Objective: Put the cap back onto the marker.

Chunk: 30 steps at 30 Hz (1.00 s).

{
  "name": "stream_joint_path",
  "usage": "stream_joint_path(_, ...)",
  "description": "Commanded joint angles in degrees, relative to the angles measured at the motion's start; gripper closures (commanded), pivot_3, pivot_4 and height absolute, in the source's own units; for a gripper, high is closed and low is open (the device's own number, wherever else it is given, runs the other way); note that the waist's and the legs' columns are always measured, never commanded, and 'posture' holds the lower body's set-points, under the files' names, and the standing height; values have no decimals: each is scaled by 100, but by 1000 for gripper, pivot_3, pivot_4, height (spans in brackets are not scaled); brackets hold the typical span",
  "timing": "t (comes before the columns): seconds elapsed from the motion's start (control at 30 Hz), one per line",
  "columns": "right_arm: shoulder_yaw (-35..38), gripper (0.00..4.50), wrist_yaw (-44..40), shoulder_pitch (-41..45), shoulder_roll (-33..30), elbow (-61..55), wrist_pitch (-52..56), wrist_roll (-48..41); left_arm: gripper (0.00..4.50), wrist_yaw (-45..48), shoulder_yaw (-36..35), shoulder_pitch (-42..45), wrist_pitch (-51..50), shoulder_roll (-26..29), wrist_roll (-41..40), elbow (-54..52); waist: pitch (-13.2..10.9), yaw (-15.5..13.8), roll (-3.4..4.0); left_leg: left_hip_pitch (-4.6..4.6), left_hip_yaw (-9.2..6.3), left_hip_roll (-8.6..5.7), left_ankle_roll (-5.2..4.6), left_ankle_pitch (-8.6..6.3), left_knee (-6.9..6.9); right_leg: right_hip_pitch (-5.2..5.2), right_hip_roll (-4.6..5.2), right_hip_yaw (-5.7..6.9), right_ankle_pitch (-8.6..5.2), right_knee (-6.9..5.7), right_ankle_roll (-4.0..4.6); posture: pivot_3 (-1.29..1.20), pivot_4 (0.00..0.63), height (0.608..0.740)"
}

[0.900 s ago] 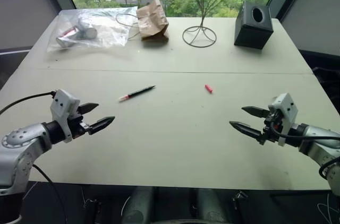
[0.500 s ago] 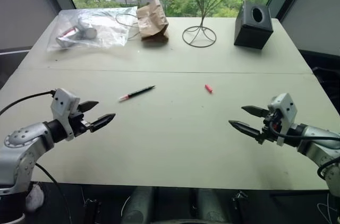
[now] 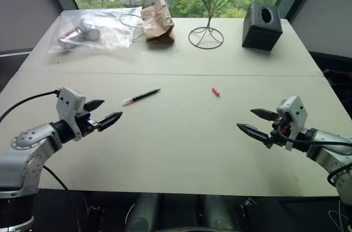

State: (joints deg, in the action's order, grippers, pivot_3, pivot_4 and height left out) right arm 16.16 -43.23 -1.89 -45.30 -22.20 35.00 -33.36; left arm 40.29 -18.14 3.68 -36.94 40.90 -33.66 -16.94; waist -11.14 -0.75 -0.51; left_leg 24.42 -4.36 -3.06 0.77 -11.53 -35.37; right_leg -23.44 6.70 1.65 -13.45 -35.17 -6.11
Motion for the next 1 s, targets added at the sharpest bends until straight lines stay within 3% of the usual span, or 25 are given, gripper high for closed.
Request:
stream_joint_path(0.03,79,549,20,16,28,-184,-51,-10,98,-44,32,88,138,10,103,-62,0,0,0,0,0,0,0,0,0,0,0,0,0,0,0,0,150,740)
stream_joint_path(0.33,89,549,-68,276,-107,-262,234,-212,98,384,269,524,598,344,523,590,0,1,0,0,1,0,0,0,0,0,-2,1,0,0,0,0,150,740)
stream_joint_path(0.6,-183,549,-286,1075,-359,-441,727,-479,98,1914,1315,2057,1782,714,1252,2290,0,-12,-1,2,4,-2,-1,1,0,-2,-2,3,1,0,0,0,150,740)
stream_joint_path(0.8,-470,549,-297,1583,-347,-680,1006,-704,98,2796,2113,3486,2905,190,1934,4494,-2,0,-4,2,6,-5,-4,2,-2,0,-3,5,4,0,-8,0,150,740)
stream_joint_path(1.0,-662,549,-81,1826,-200,-842,1125,-740,98,2912,2284,4608,3657,-592,2394,6620,-7,2,-14,7,5,-8,-6,2,-15,-1,-10,11,16,-8,-33,0,150,740)
